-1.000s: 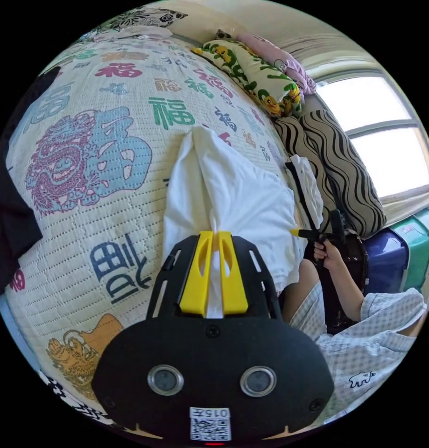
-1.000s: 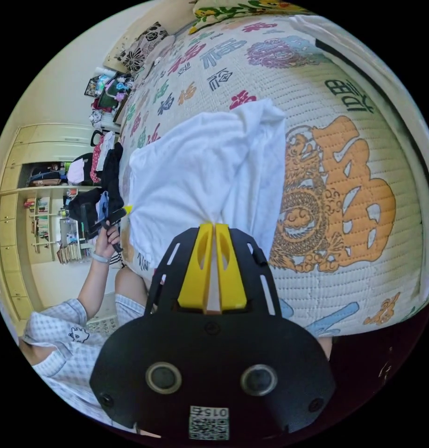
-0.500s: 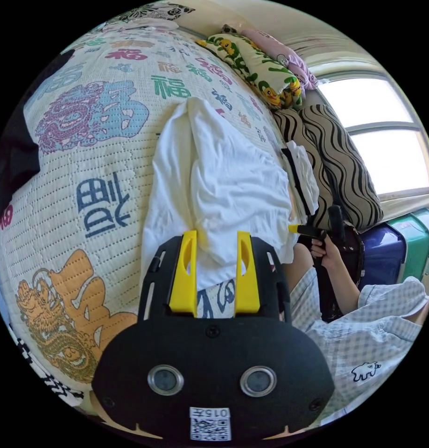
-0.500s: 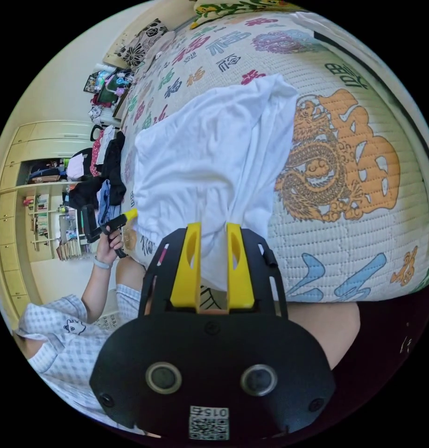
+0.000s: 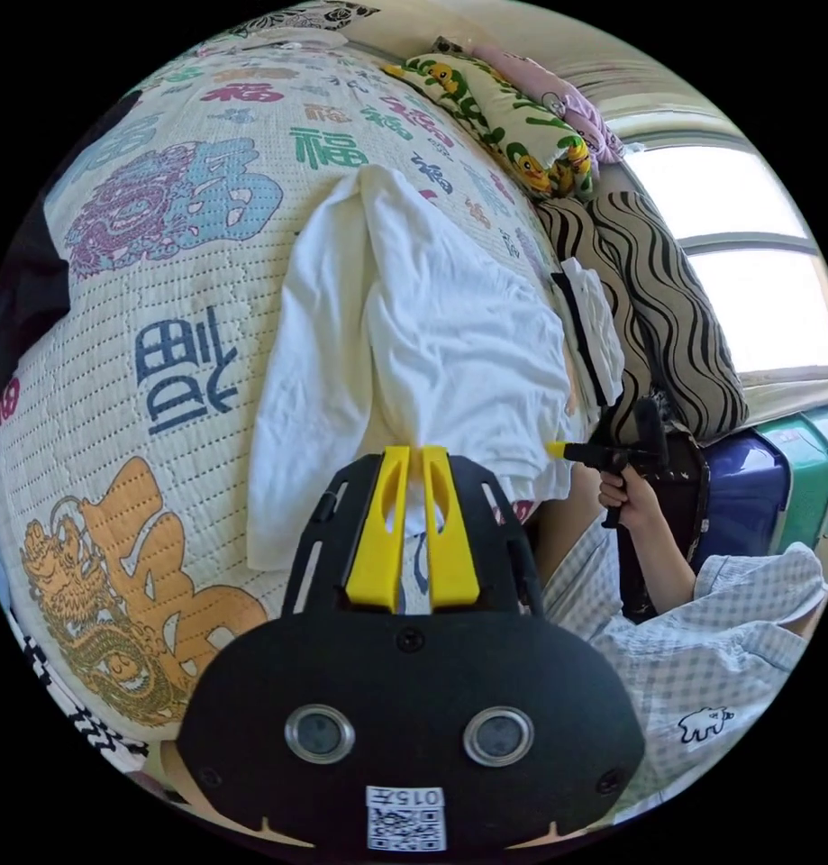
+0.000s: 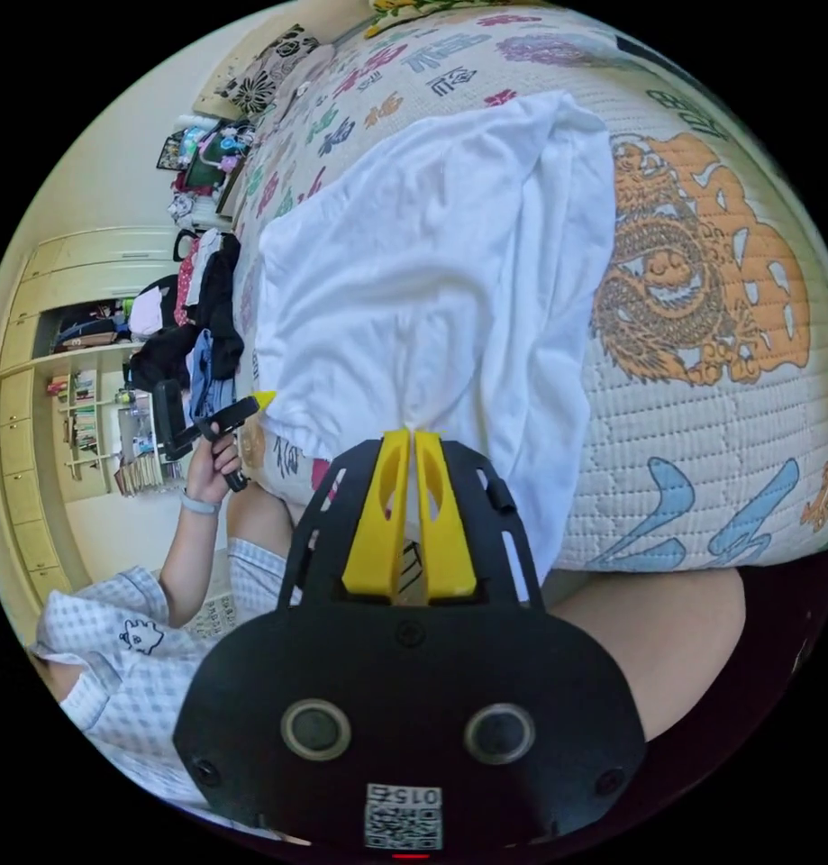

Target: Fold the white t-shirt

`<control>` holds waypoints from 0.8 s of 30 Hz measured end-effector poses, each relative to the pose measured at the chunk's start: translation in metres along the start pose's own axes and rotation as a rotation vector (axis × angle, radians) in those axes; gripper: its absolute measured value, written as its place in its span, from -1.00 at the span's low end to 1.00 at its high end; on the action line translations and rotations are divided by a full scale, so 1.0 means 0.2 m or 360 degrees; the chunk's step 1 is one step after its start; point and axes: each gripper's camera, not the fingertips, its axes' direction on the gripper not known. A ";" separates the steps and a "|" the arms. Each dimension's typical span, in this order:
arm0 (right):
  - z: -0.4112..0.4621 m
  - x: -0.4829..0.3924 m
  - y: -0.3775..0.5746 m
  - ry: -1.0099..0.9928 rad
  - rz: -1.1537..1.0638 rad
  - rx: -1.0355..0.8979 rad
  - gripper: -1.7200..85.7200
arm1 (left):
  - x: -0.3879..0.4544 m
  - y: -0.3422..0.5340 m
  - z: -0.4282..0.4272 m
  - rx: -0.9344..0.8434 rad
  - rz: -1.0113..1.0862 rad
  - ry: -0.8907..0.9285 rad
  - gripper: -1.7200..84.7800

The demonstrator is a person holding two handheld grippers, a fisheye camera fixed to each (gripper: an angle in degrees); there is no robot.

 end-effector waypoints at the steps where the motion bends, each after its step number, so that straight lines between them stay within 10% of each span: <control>1: 0.01 -0.02 0.00 0.0015 -0.0028 0.0019 -0.96 | 0.00 0.02 -0.01 0.0007 0.0003 0.0007 -0.93; 19: 0.25 0.00 -0.27 0.0112 -0.0141 0.0298 -0.97 | 0.12 0.21 -0.20 0.0332 0.0128 -0.0148 -0.83; 24: 0.53 0.12 -0.42 0.0373 -0.0029 0.0043 -0.97 | 0.09 0.09 0.05 0.0045 0.0173 -0.0134 -0.90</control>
